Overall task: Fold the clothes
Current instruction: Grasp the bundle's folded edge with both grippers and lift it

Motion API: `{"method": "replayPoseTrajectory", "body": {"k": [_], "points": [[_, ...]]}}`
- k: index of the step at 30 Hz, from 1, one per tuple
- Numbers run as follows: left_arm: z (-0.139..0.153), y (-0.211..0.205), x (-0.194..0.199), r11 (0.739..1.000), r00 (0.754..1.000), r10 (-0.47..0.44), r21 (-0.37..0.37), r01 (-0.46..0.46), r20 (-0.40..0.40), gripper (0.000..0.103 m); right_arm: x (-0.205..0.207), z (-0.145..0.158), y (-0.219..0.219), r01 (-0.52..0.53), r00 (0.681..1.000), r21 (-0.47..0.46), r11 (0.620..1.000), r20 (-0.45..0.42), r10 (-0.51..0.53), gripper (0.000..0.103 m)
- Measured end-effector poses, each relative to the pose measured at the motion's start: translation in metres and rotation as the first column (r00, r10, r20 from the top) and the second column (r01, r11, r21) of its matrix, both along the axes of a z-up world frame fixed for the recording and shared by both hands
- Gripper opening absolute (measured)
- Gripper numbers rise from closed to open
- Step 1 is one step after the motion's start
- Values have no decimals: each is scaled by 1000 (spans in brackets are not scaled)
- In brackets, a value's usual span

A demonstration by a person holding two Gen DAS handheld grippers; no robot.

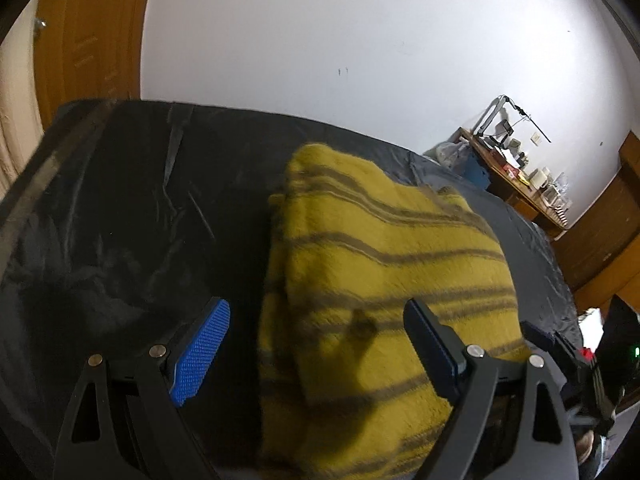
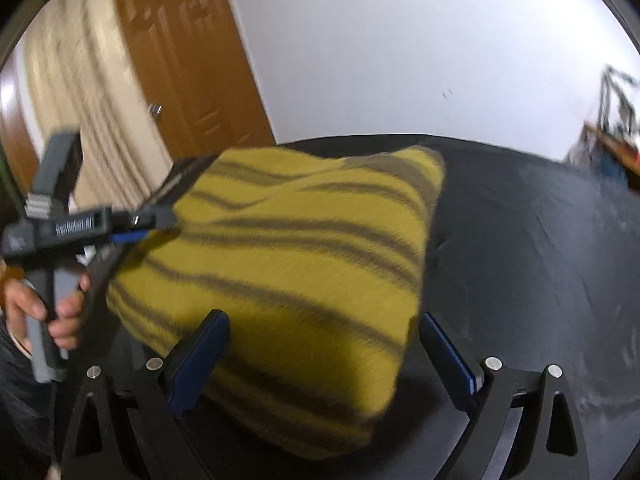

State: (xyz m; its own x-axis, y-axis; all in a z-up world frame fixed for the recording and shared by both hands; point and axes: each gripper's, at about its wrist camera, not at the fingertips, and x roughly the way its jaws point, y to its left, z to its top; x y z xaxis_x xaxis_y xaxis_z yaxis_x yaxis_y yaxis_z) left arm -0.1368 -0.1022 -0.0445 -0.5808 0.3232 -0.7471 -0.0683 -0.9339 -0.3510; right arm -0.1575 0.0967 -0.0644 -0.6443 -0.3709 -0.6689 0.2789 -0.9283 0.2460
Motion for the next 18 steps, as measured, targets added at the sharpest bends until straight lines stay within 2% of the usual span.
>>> {"method": "replayPoseTrajectory", "body": {"k": [4,9,18], "points": [[-17,-5,-24,996,996,-38,87,31,87,92,-19,5,24,47,998,-96,994,48,-43,97],[-35,-13,-48,981,981,-83,186,50,177,92,-54,-8,40,68,984,-189,980,172,-35,97],[-41,-20,-62,931,957,-212,340,135,200,93,-81,-31,24,-1,962,-292,956,262,81,97]]}}
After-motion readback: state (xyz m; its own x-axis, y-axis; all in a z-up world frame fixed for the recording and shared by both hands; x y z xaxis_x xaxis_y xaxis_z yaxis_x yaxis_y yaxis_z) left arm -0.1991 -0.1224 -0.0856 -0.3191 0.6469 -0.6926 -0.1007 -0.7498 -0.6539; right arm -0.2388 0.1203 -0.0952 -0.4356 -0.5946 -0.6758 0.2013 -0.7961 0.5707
